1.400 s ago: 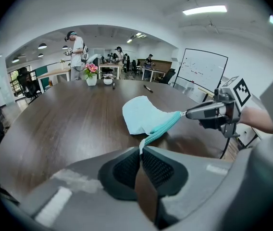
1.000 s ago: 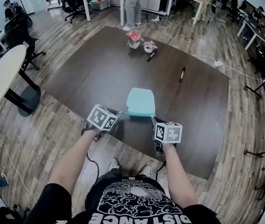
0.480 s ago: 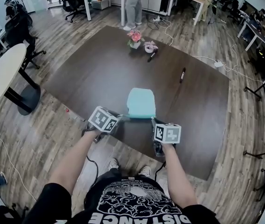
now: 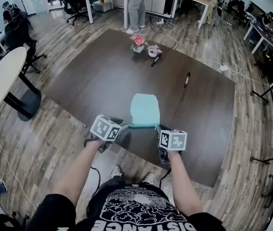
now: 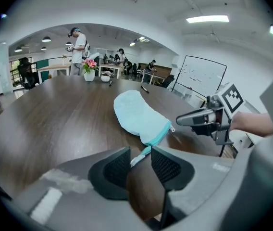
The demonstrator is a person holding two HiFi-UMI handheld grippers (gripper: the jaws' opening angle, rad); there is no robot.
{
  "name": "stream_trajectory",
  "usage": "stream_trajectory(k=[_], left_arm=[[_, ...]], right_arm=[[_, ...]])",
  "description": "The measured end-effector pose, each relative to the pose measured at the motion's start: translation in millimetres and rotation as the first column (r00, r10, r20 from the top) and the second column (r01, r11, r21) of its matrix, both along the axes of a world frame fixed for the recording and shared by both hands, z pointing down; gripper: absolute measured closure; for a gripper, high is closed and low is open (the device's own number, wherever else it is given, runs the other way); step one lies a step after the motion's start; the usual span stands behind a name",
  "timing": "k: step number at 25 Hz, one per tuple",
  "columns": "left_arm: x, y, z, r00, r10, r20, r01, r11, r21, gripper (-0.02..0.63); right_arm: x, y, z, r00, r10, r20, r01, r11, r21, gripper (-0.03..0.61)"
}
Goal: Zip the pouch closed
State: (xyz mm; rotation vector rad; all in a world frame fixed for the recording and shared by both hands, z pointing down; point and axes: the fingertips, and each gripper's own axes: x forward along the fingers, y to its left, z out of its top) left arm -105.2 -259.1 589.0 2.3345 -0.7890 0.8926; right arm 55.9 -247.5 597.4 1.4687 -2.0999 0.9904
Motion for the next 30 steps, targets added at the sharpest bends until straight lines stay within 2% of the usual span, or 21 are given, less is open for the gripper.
stream_trajectory(k=[7,14,18,22,30], left_arm=[[13,-13,-32,0.993,-0.067,-0.093,0.074,0.994,0.075,0.468],[26,-29,-75,0.982,-0.089,-0.168,0.114,0.982,0.148,0.469],[26,-39,-101,0.975,-0.098,-0.198,0.138,0.970,0.201,0.483],[29,-48,-128,0.976,-0.078,-0.202,0.131,0.956,0.263,0.492],[42,-55,-177,0.963,-0.046,-0.266,0.138,0.931,0.339,0.529]], right_arm=[[4,-13,-31,1.000,0.005,0.003,-0.006,0.997,0.076,0.543],[16,-25,-83,1.000,0.024,-0.020,-0.020,0.982,0.187,0.543],[29,-29,-114,0.997,0.063,-0.034,-0.052,0.964,0.262,0.545],[43,-30,-150,0.993,0.109,-0.043,-0.088,0.935,0.342,0.572],[51,-29,-201,0.988,0.116,-0.103,-0.057,0.888,0.455,0.577]])
